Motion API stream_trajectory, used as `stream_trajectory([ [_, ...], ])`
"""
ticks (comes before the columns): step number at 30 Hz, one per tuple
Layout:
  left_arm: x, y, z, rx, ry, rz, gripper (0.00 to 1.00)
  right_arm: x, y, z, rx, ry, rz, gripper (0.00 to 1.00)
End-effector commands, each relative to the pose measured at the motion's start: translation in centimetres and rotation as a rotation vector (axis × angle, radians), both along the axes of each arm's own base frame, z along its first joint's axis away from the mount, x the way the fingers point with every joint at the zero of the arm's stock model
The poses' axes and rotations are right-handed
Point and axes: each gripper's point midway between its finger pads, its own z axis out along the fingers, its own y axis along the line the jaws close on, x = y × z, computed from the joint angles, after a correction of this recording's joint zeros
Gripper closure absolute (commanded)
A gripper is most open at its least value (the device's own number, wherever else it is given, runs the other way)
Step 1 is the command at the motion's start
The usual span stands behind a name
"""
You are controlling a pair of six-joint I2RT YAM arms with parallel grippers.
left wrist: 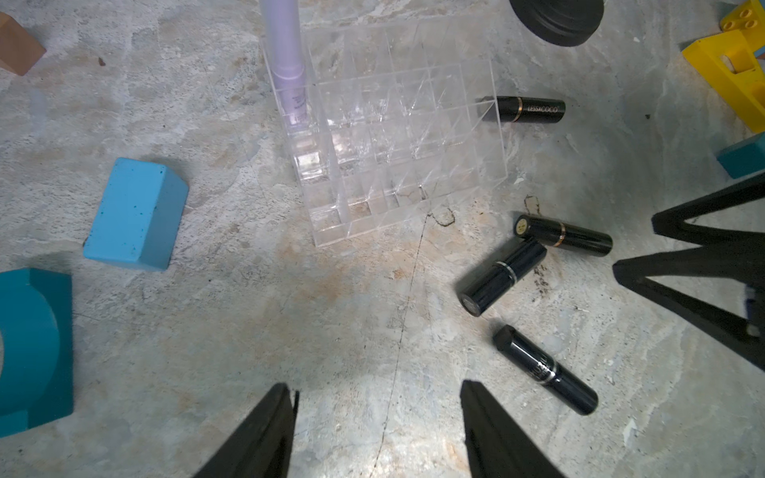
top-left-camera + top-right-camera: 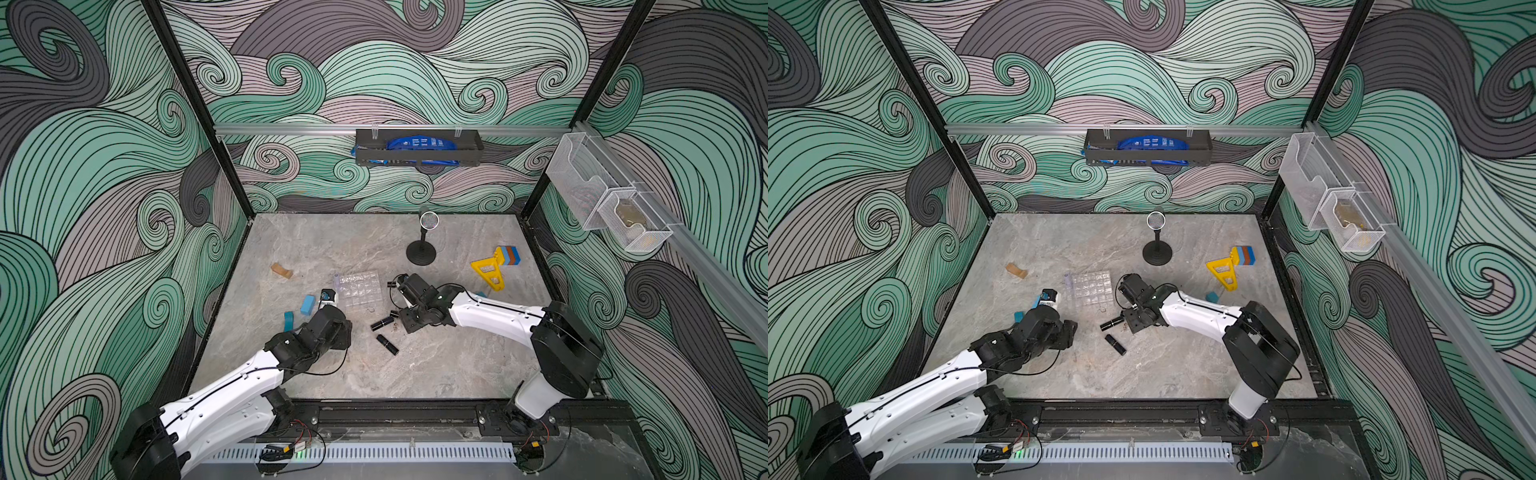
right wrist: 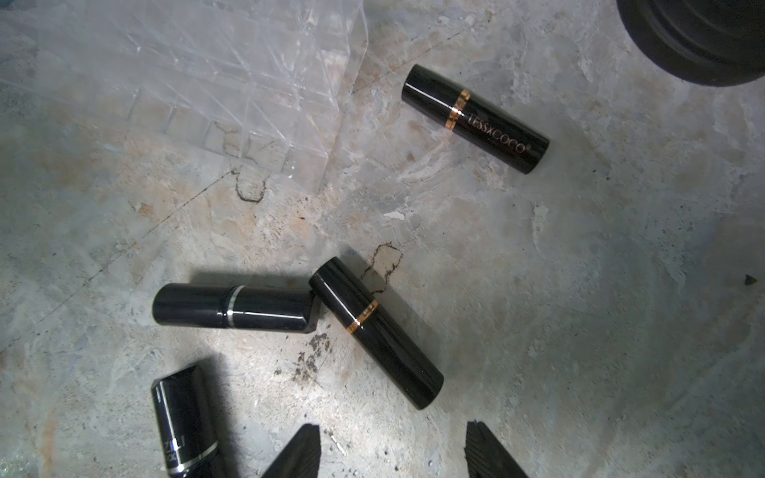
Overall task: Arrange the lipsticks in the organizer
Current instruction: Pick up the lipstick at the center of the board.
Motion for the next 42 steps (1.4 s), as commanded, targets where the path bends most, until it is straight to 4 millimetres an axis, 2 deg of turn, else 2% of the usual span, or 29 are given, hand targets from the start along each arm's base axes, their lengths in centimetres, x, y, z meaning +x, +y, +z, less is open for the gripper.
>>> stream_trajectory([
  [1, 0.3, -0.2, 0.7, -0.018, -0.013, -0.001, 0.35, 0.7, 1.2, -0.1, 0.023, 0.002, 0.026, 0.37],
  [16, 0.4, -0.3, 1.0, -0.023, -0.015, -0.001, 0.35, 2.0, 0.7, -2.0, -0.029, 0.017, 0.032, 0.36],
  [27, 0.5, -0.4, 1.2, -0.025, -0.016, -0.003, 0.35, 2.2, 0.9, -3.3, -0.007, 0.05, 0.034, 0.41],
  [36, 0.6, -0.5, 1.5, -0.03, -0.022, -0.007, 0.36, 2.6, 0.0, -4.1, 0.013, 0.066, -0.014, 0.5],
  [42, 0.7, -0.7, 1.5, -0.036, -0.019, -0.008, 0.36, 2.7, -1.4, -4.0, 0.042, 0.069, -0.084, 0.61],
])
